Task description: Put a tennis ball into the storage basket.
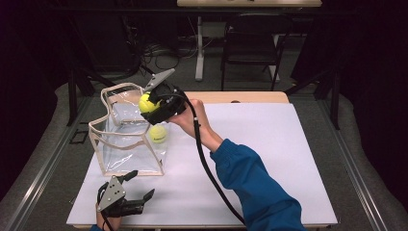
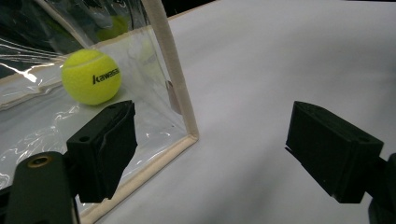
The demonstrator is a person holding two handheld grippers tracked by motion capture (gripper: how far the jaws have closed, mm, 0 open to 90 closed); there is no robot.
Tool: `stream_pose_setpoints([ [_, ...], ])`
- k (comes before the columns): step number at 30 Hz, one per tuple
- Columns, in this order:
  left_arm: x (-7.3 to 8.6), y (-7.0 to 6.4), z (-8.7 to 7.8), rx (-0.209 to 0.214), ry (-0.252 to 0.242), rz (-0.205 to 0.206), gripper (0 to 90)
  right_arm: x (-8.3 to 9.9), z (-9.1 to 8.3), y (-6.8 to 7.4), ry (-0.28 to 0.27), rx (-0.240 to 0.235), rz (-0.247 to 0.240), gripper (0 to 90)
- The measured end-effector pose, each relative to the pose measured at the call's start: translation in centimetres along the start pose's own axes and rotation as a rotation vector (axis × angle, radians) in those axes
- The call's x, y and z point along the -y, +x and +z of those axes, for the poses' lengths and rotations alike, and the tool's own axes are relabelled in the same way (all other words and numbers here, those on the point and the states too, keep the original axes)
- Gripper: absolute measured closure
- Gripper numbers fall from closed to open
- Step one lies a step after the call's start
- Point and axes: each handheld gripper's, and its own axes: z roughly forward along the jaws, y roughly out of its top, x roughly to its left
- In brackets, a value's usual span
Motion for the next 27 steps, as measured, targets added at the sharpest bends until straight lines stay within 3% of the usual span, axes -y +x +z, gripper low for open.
stream_pose_setpoints([
  [27,0.0,0.0,-0.1,0.001,-0.001,-0.001,16.1,-0.8,1.0,1.1,-0.024,-0.031,-0.013,25.7],
])
